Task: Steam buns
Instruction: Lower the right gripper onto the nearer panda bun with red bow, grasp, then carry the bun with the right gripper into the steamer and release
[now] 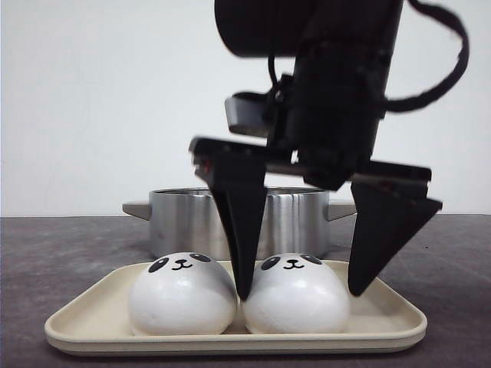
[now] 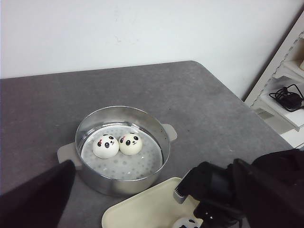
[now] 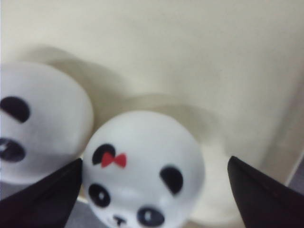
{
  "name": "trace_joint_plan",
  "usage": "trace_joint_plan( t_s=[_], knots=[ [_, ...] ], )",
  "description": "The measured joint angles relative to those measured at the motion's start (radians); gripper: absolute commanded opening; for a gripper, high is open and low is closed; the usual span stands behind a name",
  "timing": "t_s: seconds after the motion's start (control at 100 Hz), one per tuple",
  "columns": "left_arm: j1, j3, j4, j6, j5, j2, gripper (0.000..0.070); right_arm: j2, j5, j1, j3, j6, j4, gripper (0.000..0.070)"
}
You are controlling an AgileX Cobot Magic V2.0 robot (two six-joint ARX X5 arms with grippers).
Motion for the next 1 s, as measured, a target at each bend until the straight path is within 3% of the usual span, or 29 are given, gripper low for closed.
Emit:
trace_joint_plan(
  t_s=[0.16, 0.19, 0.24, 0.25, 0.57, 0.82, 1.0],
  knots=[
    [0.000, 0.000, 0.000, 0.002, 0.000, 0.000, 0.0636, 0.013, -0.015, -0.012, 0.000, 0.002, 0.006, 0.0367],
    [0.000, 0.000, 0.000, 0.002, 0.000, 0.000, 0.0636, 0.013, -0.019, -0.016, 0.000, 0.005, 0.006, 0.0272],
    [0.000, 0.000, 0.000, 0.002, 0.000, 0.000, 0.0636, 0.013, -0.030, -0.018, 0.000, 0.008, 0.006, 0.0022],
    [0.000, 0.000, 0.001, 0.002, 0.000, 0.000, 0.0636, 0.013, -0.032, -0.018, 0.000, 0.009, 0.006, 0.0000],
    [0.000, 0.000, 0.007, 0.002, 0.000, 0.000, 0.0635, -0.044, -0.011, -0.010, 0.066, -0.009, -0.017, 0.0012],
    [0.000, 0.000, 0.039, 0.002, 0.000, 0.000, 0.0636, -0.144, 0.108, -0.021, 0.433, -0.112, 0.017, 0.0007],
    [0.000, 0.000, 0.068, 0.002, 0.000, 0.000, 0.0636, -0.088, 0.117, -0.113, 0.588, -0.199, 0.051, 0.0007]
  ],
)
